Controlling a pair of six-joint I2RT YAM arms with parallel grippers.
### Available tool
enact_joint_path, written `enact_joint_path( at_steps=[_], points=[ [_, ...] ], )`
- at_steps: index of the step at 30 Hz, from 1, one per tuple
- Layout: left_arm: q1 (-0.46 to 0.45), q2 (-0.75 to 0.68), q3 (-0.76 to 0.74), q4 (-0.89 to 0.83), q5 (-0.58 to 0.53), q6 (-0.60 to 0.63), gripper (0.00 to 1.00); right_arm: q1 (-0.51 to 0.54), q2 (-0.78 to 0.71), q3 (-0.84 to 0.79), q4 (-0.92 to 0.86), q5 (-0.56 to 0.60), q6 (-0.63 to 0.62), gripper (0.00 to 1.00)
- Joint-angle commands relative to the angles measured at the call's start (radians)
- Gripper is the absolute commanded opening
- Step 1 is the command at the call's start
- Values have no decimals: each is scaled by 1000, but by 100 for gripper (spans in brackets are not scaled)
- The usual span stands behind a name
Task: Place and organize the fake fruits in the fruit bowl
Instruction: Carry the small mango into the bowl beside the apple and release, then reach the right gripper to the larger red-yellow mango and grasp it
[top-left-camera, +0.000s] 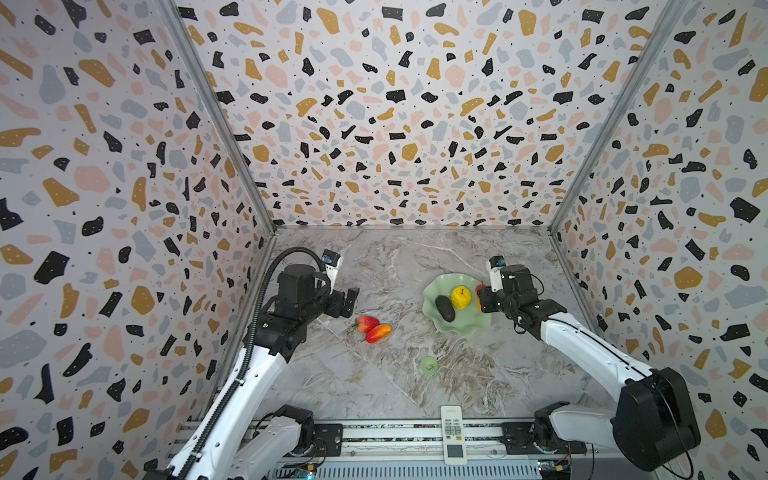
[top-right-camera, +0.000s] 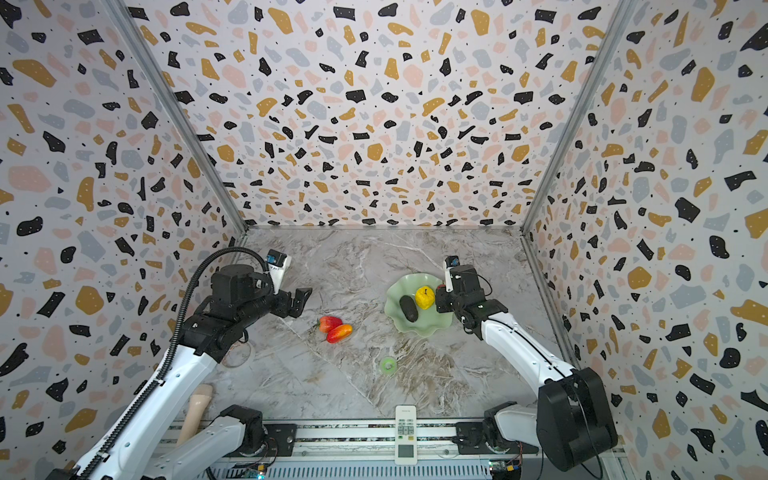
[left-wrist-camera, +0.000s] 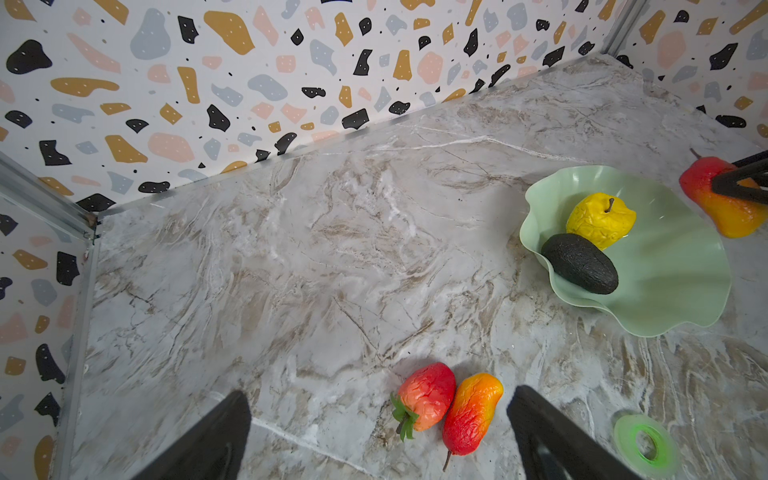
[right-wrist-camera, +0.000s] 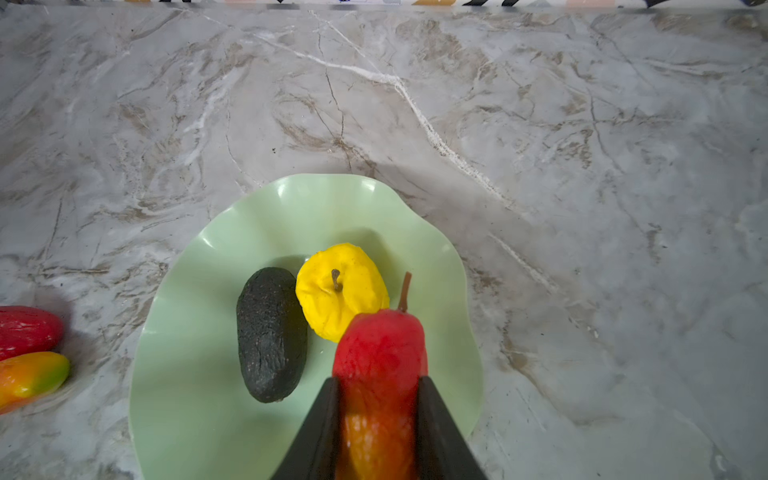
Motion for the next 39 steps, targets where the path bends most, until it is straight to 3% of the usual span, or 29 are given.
enact_joint_path(
  at_steps=[1,12,31,34,36,39],
  points=[
    [-5,-24,-18,33,16,-6,100,-13,27,-14,81,-29,42,21],
    [-5,-18,-18,35,17,-4,99,-36,99,-59,184,-7,91,22],
    [-5,-13,-5,28,21,-3,100,-40,80,-19,179,20,87,56],
    [-5,-13,-5,28,21,-2,100,-26,39,17,155,1,33,73],
    [-5,-14,-4,25,18,0,100,20,20,51,147,-32,-50,100],
    [-5,-11,-2,25,16,-1,100,139,45,142,90,-120,-194,99]
  ],
)
